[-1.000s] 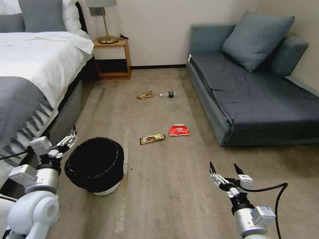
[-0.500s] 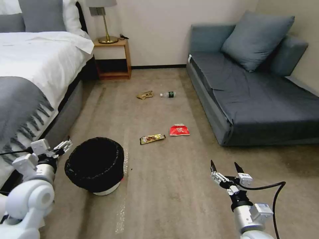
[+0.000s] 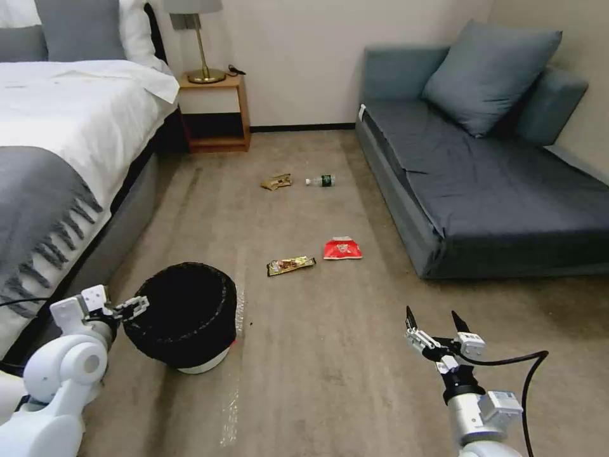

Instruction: Pick up the trash bin, then pick up the garbage on the floor and place it into the trash bin.

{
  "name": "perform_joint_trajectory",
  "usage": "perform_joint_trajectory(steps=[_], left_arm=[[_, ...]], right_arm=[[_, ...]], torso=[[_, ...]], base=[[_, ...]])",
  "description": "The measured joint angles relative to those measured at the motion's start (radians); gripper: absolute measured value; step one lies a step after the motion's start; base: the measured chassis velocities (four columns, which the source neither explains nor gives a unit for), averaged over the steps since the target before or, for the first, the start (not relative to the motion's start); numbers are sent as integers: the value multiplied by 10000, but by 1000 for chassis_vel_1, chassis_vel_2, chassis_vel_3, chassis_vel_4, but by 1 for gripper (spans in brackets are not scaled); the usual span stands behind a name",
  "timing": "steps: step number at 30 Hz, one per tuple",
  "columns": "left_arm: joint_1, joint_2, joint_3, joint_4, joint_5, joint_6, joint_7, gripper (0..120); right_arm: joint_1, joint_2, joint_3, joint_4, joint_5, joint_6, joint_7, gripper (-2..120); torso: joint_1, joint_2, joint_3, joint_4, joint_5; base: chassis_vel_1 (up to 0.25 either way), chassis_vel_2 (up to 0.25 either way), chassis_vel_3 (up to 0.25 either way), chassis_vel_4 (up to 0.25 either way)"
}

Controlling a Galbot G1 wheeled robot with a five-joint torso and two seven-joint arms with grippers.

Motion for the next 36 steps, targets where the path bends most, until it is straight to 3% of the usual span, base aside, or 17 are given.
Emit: perform_joint_trajectory(steps=[6,12,14,18,20,22,36], left_arm=[[-242,-330,128,623,24,-255,99,98],[-653,-722,331,1720,594,-994,756,90],[-688,-755,354,1787,623,-1026,819,88],[-984,-912,452,2146,679,-1066,1034,70],[-1003,-918,457,2171,679,-1062,1045,69],[-1128,-952,474,2334,677,-981,1188,57],[-1055,-1042,235,2515,539,-963,1725,10]], right_arm=[[54,-8,21,-97,5,33,-1,100],[193,-147,-68,-267,-137,111,-29,100],[207,-165,-84,-274,-158,115,-39,100],[324,-209,-148,-341,-163,117,-46,100],[330,-212,-149,-350,-162,117,-46,100],[373,-276,-175,-440,-158,117,-44,100],[792,-574,-366,-644,87,-124,-12,100]], torso=[[0,0,0,0,0],[1,0,1,0,-1],[1,0,0,0,-1],[0,0,-1,3,10],[0,1,-2,3,11],[0,1,-2,4,19],[0,2,-2,-1,5]], base=[[0,0,0,0],[0,0,0,0],[0,0,0,0],[0,0,0,0],[0,0,0,0],[0,0,0,0],[0,0,0,0]])
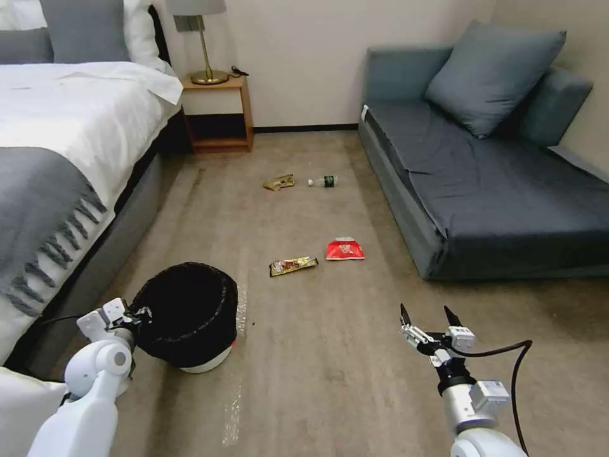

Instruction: Pick up the trash bin, then pick up the garbage on the floor and place it into the trash bin.

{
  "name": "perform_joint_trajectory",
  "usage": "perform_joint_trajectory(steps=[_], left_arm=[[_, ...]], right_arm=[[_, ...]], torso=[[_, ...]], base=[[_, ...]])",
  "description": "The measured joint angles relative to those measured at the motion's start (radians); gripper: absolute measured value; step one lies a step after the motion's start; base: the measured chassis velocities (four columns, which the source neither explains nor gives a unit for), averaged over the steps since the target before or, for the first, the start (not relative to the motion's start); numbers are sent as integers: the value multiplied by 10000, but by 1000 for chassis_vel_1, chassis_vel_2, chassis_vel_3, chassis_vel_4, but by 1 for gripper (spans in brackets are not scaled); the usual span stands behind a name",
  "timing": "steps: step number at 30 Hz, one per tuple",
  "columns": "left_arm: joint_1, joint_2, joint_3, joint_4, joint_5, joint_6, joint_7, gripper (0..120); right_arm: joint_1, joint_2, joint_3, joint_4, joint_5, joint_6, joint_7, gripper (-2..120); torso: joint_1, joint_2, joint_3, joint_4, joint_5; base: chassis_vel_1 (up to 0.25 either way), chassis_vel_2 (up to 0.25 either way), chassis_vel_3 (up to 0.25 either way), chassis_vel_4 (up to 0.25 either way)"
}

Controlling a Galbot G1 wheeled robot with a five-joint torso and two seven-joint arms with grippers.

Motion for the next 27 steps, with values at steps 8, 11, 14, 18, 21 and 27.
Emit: perform_joint_trajectory(steps=[8,11,14,18,21,27], left_arm=[[191,-114,-200,-245,-29,-367,78,7],[301,-147,-260,-432,-50,-554,74,7],[442,-213,-350,-848,-64,-1061,56,7],[636,-289,-402,-1581,-68,-1391,-108,7],[794,-302,-423,-2043,178,-1560,-183,7],[1186,-296,-488,-2785,1639,-2010,-230,7]], right_arm=[[-10,-33,-37,-52,255,-151,9,100],[-56,-52,-120,150,714,-624,216,100],[-38,-55,-161,275,1024,-874,300,100],[-39,-69,-170,318,1019,-936,277,100],[-86,-69,-182,350,1013,-941,241,100],[-226,3,-209,464,970,-842,114,100]], torso=[[1,-2,4,-2,-19],[1,-3,6,-2,-25],[2,-3,7,-4,-23],[1,-3,5,0,-15],[1,-3,4,-2,-7],[1,-4,3,1,-6]], base=[[0,0,0,0],[0,0,0,0],[0,0,0,0],[0,0,0,0],[0,0,0,0],[0,0,0,0]])
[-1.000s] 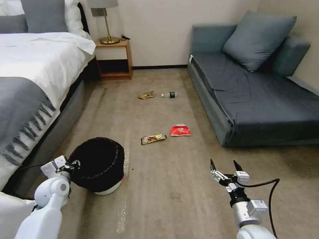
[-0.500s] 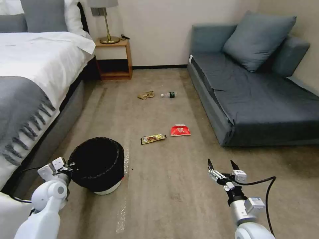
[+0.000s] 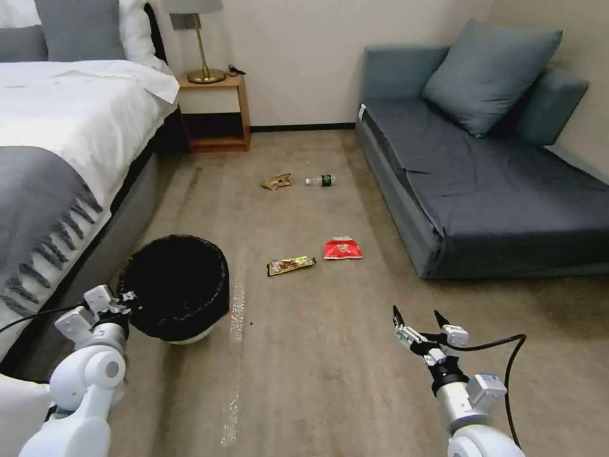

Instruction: Pick up the trash bin, then pick up the garbage on the floor and place it into the trash bin.

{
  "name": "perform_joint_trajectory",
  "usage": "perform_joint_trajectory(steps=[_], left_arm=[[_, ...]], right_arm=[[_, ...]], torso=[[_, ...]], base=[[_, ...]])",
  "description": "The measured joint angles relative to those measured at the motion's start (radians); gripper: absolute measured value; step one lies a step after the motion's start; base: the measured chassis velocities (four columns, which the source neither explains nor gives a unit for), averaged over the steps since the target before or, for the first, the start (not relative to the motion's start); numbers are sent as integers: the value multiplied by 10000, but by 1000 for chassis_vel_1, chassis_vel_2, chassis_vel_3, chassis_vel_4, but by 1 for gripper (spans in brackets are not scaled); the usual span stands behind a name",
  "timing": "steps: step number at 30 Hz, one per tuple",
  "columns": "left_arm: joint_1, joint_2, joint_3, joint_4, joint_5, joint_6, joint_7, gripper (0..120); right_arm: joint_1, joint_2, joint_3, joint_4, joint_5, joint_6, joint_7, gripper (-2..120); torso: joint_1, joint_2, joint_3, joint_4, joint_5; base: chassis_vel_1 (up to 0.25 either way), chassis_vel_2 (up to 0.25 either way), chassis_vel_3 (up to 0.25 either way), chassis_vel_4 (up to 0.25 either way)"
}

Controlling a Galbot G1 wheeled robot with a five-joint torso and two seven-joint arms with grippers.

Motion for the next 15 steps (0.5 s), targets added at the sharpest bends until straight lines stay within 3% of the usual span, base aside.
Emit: perform_joint_trajectory(steps=[2,10,12,15], left_arm=[[238,23,-42,-255,750,-168,-1,7],[727,6,-89,-334,2086,-616,37,7],[1052,-82,-108,-333,2912,-983,60,7],[1300,-162,-118,-384,3164,-1173,63,7]], right_arm=[[-106,37,0,46,-41,126,-92,100],[-381,76,38,144,-69,428,-329,100],[-558,102,96,193,-71,618,-521,100],[-719,135,152,230,-72,787,-748,100]], torso=[[0,0,0,1,3],[0,0,-1,-1,2],[0,0,-1,1,1],[0,0,-1,1,2]], base=[[0,0,0,0],[0,0,0,0],[0,0,0,0],[0,0,0,0]])
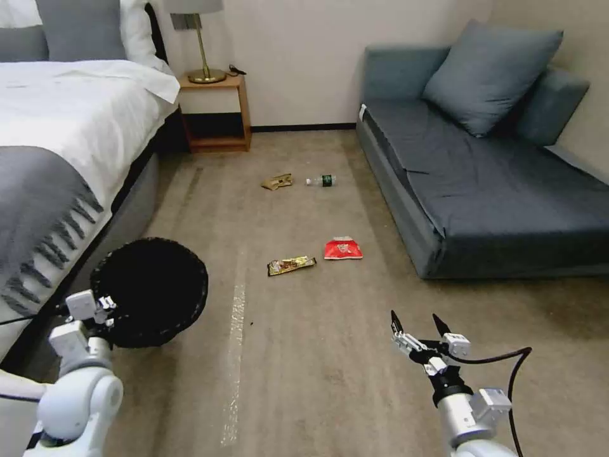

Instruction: Pick up the trash bin, then pick up the garbage on the floor and place it into the trash bin.

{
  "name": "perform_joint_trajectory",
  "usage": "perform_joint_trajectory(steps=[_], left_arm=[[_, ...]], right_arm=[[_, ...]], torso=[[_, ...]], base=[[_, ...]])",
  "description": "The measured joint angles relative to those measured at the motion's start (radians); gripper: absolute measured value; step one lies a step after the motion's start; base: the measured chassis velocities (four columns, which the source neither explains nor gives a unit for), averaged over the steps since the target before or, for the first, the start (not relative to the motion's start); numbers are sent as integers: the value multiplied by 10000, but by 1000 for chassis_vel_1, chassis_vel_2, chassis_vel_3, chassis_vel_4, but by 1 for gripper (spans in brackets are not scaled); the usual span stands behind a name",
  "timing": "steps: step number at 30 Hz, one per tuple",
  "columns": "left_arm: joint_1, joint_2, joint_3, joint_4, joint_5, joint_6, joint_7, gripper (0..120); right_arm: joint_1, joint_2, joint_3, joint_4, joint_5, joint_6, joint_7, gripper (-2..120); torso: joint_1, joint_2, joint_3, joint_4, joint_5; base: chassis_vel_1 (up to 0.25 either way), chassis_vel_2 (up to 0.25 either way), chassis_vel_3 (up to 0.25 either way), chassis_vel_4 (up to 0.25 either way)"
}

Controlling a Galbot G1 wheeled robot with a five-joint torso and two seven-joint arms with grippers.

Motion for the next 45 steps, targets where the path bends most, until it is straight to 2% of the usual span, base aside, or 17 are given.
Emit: perform_joint_trajectory(steps=[8,19,33,45], left_arm=[[516,-124,0,-190,-191,-151,12,7],[703,-120,5,-119,-299,-395,58,7],[342,-6,102,178,-314,-479,106,7],[-195,94,306,573,-308,-466,128,7]], right_arm=[[-193,128,-8,125,-111,246,-239,100],[-168,335,-106,79,-361,363,-372,100],[15,362,-79,-225,-442,459,-424,100],[388,292,-47,-558,-411,410,-384,100]], torso=[[0,0,0,0,0],[0,0,0,0,0],[-1,1,0,0,0],[0,1,1,-1,0]], base=[[0,0,0,0],[0,0,0,0],[-14,18,19,-20],[-73,75,70,-81]])
